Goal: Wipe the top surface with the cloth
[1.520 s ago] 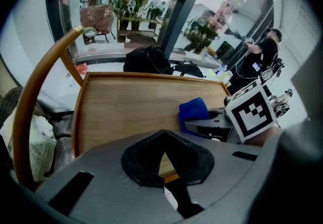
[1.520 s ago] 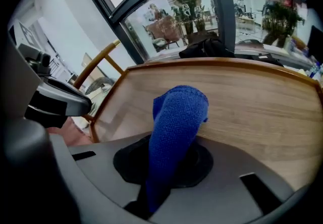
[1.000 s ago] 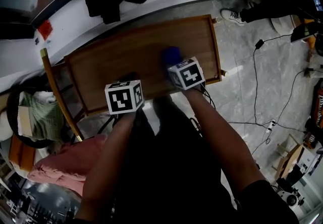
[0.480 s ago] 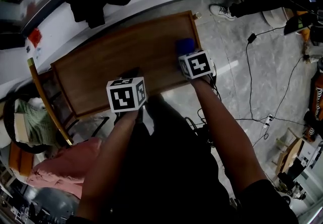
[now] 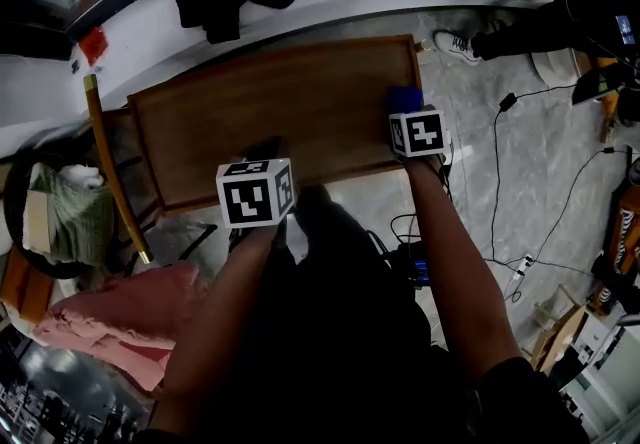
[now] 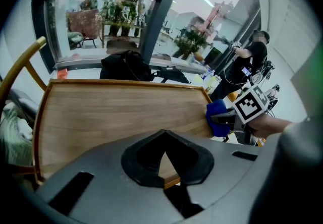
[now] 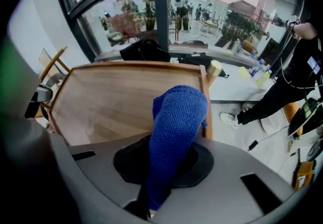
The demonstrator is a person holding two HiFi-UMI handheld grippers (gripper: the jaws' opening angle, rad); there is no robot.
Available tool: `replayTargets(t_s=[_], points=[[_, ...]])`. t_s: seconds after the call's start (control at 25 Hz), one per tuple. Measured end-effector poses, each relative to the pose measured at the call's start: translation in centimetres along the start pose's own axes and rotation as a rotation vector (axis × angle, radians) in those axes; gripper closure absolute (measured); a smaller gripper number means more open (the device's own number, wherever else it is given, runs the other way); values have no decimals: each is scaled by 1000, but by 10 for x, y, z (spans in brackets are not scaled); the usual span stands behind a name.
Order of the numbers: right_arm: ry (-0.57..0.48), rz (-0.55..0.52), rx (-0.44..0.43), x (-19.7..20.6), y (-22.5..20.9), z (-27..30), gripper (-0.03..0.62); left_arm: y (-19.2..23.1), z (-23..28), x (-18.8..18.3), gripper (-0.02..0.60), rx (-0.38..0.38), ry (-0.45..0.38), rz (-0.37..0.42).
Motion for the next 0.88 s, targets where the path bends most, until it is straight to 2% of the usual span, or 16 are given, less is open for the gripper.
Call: replayTargets(t_s=[0.08,0.2,0.4,0.52,0.72,0.88], points=[[-54,3,-78,-10,37,-5,546,22,-21,0,572,-20,-29,-29],[-105,-8,-209,-29,120,-9,546,62,-57,6,572,-52,-54,-64],[-148,-118,-395,-60,273,0,546,127,-116,15,572,-114,-89,-83],[-170,-166,-498,-68,350,8,546,163,-144,22,572,-148,-105,-99],[-149,-190,-598,-65,440,19,546,213,-179,35,572,-181,-119,-116],[-126,-215,-626,-58,483,28,546,233,-194,43,572,-187,-129,-119]])
Point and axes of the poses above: the fingertips, and each gripper's own axes: z forward along the fingers, y to its left, x out of its underside, the point moved 7 cm from there along -z, backward along the fingers, and after that the axes turned 2 degrees about -z, right-handed, at the moved point
